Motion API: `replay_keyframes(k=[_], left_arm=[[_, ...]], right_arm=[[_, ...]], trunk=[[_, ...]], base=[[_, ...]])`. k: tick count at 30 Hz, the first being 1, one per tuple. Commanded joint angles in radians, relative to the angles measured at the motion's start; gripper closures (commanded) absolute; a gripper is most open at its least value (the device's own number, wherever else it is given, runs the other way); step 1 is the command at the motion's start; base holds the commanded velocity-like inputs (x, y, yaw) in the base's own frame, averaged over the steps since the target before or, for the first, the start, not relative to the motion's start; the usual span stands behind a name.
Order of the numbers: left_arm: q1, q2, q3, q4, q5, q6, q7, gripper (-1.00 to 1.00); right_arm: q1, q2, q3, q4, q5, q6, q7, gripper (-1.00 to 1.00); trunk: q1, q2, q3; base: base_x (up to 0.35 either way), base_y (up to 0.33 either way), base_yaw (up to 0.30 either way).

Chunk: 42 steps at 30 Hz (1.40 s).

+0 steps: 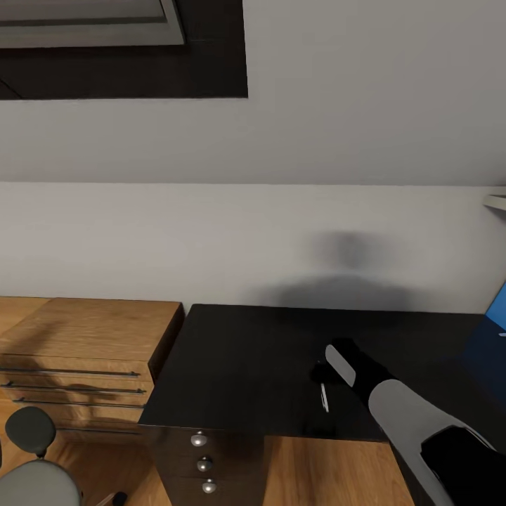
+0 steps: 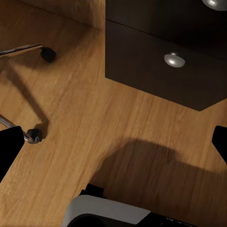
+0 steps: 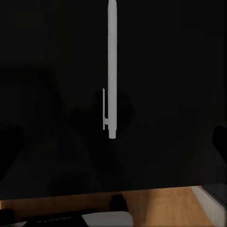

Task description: In the bedroom, organize the workspace by keeping the computer under the desk, ensuring the monitor is on the desk, placing the keyboard on the desk next to the monitor, placing the mouse on the desk next to the keyboard, moving the folder from the swivel chair onto the desk next to the mouse, stacking the notebook on top of the folder with the pen on top of the notebook, and positioning the swivel chair next to the desk.

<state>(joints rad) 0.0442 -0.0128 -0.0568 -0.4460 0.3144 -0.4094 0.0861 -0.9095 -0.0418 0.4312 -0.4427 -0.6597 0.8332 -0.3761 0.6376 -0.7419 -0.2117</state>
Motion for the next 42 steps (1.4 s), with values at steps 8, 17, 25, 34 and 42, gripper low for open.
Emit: replay_keyframes(k=[8,17,25,34,42], left_arm=[[0.0,0.001,-0.006,-0.002,0.002,-0.002,0.009,-1.0],[0.0,0.001,-0.006,-0.002,0.002,-0.002,0.009,-1.0],[0.0,0.001,-0.006,-0.002,0.002,-0.002,0.009,-1.0],[0.0,0.001,-0.006,-0.002,0.002,-0.002,0.009,-1.0],[0.0,0.001,-0.006,-0.002,0.002,-0.002,0.009,-1.0]], right_arm=[[-0.029,-0.001,0.008,0.007,-0.011,0.022,-0.008,-1.0],[-0.074,0.003,0.008,0.048,-0.011,0.036,-0.007,-1.0],[-0.087,0.007,0.008,0.062,-0.011,0.041,-0.007,-1.0],[-0.089,0.01,0.009,0.078,-0.011,0.041,-0.007,-1.0],[-0.089,0.011,0.01,0.081,-0.011,0.041,-0.007,-1.0]], trunk=[[0.0,-0.001,-0.001],[0.0,-0.001,-0.001],[0.031,-0.057,-0.026],[0.065,-0.12,-0.055],[0.081,-0.148,-0.067]], base=[[0.0,0.0,0.0],[0.0,0.0,0.0],[0.0,0.0,0.0],[0.0,0.0,0.0],[0.0,0.0,0.0]])
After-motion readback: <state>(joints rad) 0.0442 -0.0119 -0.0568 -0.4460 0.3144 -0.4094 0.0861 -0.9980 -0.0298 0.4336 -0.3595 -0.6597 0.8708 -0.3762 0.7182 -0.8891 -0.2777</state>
